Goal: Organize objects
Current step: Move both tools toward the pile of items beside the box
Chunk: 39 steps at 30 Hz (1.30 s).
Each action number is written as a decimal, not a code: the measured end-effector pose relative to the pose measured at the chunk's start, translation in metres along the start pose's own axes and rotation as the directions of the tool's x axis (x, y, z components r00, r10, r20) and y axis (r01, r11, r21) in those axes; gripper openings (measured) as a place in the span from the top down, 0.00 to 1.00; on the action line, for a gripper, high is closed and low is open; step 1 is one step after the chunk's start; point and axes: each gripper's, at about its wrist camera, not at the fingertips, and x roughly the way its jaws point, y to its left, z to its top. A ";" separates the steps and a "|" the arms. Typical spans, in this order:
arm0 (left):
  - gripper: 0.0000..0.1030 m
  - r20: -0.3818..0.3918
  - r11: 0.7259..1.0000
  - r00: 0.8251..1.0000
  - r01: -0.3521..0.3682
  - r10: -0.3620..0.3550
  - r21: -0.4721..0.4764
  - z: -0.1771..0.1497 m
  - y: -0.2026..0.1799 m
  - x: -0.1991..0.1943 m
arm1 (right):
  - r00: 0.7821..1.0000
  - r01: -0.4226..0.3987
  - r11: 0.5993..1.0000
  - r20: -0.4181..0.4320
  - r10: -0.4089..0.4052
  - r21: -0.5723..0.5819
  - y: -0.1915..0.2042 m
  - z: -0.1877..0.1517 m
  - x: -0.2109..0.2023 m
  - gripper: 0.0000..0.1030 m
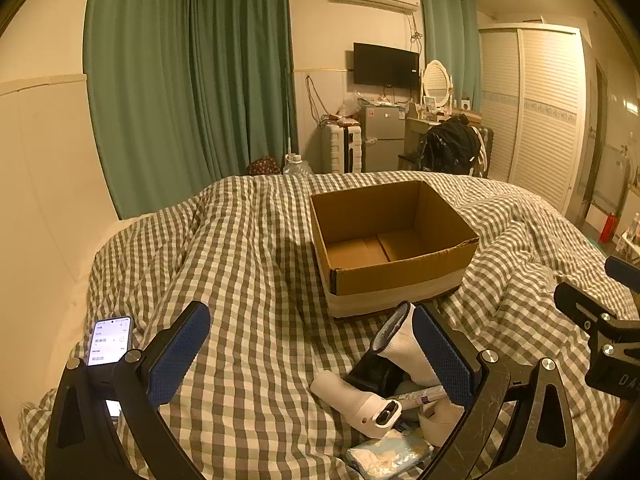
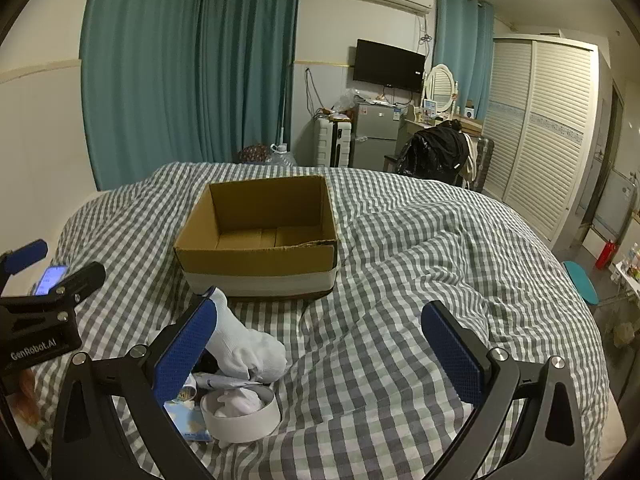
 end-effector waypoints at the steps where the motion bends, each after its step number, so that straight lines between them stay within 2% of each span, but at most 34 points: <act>1: 0.00 0.000 1.000 1.000 0.000 0.000 0.002 0.000 0.000 0.000 | 1.000 -0.002 1.000 0.000 0.002 0.000 0.000 0.000 0.000 0.00; 24: 0.00 0.012 1.000 1.000 0.002 -0.002 -0.004 0.004 0.004 -0.008 | 1.000 -0.009 1.000 0.015 0.009 -0.030 0.006 0.006 -0.007 0.00; 30: 0.00 0.042 1.000 0.999 0.008 -0.007 -0.022 0.007 0.009 -0.019 | 0.999 -0.026 0.998 0.030 0.028 -0.053 0.014 0.010 -0.017 0.00; 39: 0.00 0.030 1.000 1.000 0.001 0.000 -0.018 0.004 0.011 -0.020 | 0.999 -0.032 0.997 0.039 0.034 -0.067 0.019 0.012 -0.027 0.00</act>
